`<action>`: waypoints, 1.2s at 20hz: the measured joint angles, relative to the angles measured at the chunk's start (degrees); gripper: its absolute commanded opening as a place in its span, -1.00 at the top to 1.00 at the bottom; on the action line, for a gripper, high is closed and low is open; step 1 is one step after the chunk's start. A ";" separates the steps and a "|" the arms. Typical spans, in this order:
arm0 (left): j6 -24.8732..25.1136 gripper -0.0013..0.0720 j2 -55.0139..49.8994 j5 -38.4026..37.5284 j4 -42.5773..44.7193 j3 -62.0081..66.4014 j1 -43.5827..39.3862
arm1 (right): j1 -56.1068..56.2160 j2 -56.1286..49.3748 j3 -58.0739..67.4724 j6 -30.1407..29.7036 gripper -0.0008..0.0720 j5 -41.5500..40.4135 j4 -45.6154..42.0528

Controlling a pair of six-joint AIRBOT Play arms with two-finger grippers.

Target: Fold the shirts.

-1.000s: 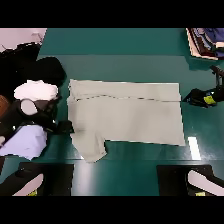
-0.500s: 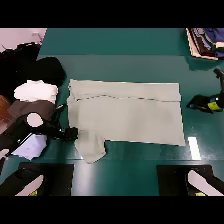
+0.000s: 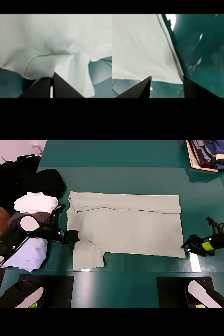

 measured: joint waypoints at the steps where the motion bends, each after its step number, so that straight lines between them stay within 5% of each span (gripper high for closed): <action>1: 0.00 0.89 0.00 0.09 -0.04 0.13 0.02 | 0.02 -0.44 -1.14 -0.07 -0.07 -0.31 0.87; 3: 0.04 0.89 0.00 0.24 -0.07 0.33 0.00 | 1.03 -1.18 -2.64 -0.15 0.55 -1.03 1.75; 5: 0.13 0.90 0.00 0.13 0.02 0.48 0.00 | 2.25 -1.11 -3.39 -0.20 0.93 -1.66 2.10; 10: -1.53 0.90 4.61 -3.69 4.66 0.81 0.00 | 3.82 4.11 -4.04 -0.28 0.94 -1.31 1.33; 18: -7.04 0.90 18.84 -21.64 8.66 3.63 0.00 | 4.17 17.27 2.05 0.33 0.94 10.27 -5.03; 24: -6.75 0.89 14.99 -15.04 13.42 10.27 0.02 | 5.92 12.26 12.09 1.31 0.94 10.75 -4.22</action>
